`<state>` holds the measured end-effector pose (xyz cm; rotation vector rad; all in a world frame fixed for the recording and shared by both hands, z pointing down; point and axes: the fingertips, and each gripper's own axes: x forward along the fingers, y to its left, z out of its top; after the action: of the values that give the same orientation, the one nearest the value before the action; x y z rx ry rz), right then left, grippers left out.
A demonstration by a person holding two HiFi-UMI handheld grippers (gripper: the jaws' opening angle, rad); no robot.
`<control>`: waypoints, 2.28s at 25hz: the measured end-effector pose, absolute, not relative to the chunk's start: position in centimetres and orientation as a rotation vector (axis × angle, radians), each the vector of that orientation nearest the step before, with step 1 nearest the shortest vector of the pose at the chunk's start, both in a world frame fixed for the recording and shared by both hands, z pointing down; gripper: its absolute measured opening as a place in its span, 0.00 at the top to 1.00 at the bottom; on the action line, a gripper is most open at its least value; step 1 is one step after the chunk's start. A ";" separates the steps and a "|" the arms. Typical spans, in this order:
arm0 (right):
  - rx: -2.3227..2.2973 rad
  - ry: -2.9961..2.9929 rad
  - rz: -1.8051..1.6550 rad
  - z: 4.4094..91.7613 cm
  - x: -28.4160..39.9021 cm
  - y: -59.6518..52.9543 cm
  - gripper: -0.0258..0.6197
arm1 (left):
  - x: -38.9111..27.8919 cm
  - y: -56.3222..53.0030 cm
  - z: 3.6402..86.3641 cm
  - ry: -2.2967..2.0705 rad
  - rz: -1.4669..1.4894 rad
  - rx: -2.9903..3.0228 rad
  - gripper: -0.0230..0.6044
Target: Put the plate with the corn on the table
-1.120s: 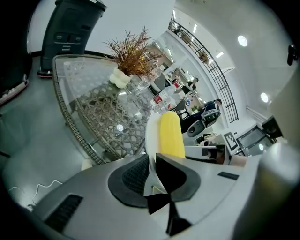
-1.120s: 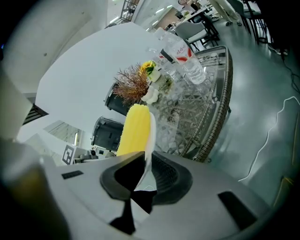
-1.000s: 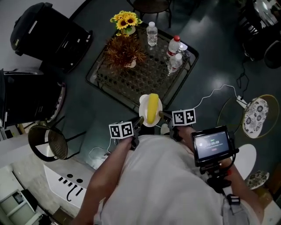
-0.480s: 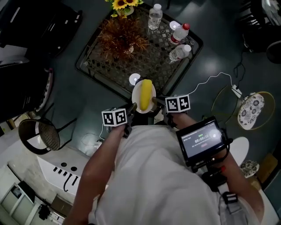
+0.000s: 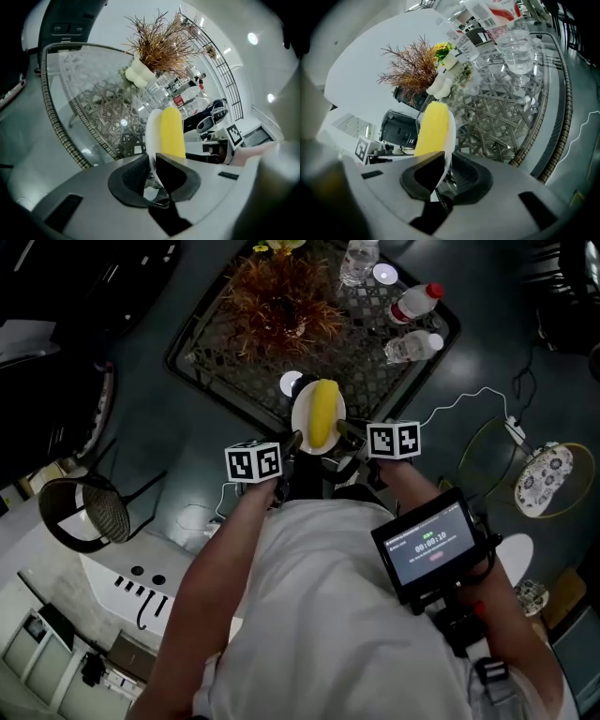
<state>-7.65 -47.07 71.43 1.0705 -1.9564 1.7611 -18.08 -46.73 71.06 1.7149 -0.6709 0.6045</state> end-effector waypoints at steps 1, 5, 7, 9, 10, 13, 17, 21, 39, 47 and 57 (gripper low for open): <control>1.076 -1.948 1.758 71.9 -7.8 -47.5 0.88 | -18.3 -47.2 71.6 -0.669 0.614 1.713 0.88; 1.108 -1.925 1.750 72.9 -7.7 -48.7 0.88 | -18.2 -48.6 72.7 -0.661 0.628 1.714 0.88; 1.121 -1.915 1.742 73.2 -7.5 -49.2 0.88 | -17.9 -49.0 73.0 -0.655 0.633 1.718 0.88; 1.136 -1.904 1.732 73.6 -7.2 -49.7 0.87 | -17.6 -49.6 73.4 -0.649 0.643 1.725 0.88; 1.145 -1.899 1.724 73.8 -7.1 -50.0 0.88 | -17.4 -49.9 73.7 -0.649 0.648 1.727 0.88; 1.175 -1.881 1.691 74.5 -6.7 -51.0 0.87 | -17.1 -50.9 74.4 -0.657 0.670 1.728 0.88; 1.216 -1.863 1.661 75.0 -6.7 -52.0 0.87 | -17.1 -52.0 75.0 -0.670 0.702 1.738 0.88; 1.241 -1.858 1.629 75.2 -6.1 -52.7 0.87 | -16.5 -52.7 75.3 -0.680 0.736 1.764 0.88; 1.233 -1.835 1.467 76.0 -6.2 -53.1 0.87 | -16.0 -53.4 75.6 -0.645 0.808 1.869 0.87; 1.269 -1.855 1.436 76.0 -5.8 -53.3 0.86 | -17.7 -54.3 75.4 -0.710 0.749 1.885 0.85; 1.378 -1.850 1.381 74.0 -2.6 -52.0 0.86 | -21.0 -52.5 73.5 -0.843 0.681 1.881 0.85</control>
<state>-2.55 -52.03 74.01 1.3780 -1.8500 1.3809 -20.96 -52.53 73.54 1.8808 -0.8435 0.6810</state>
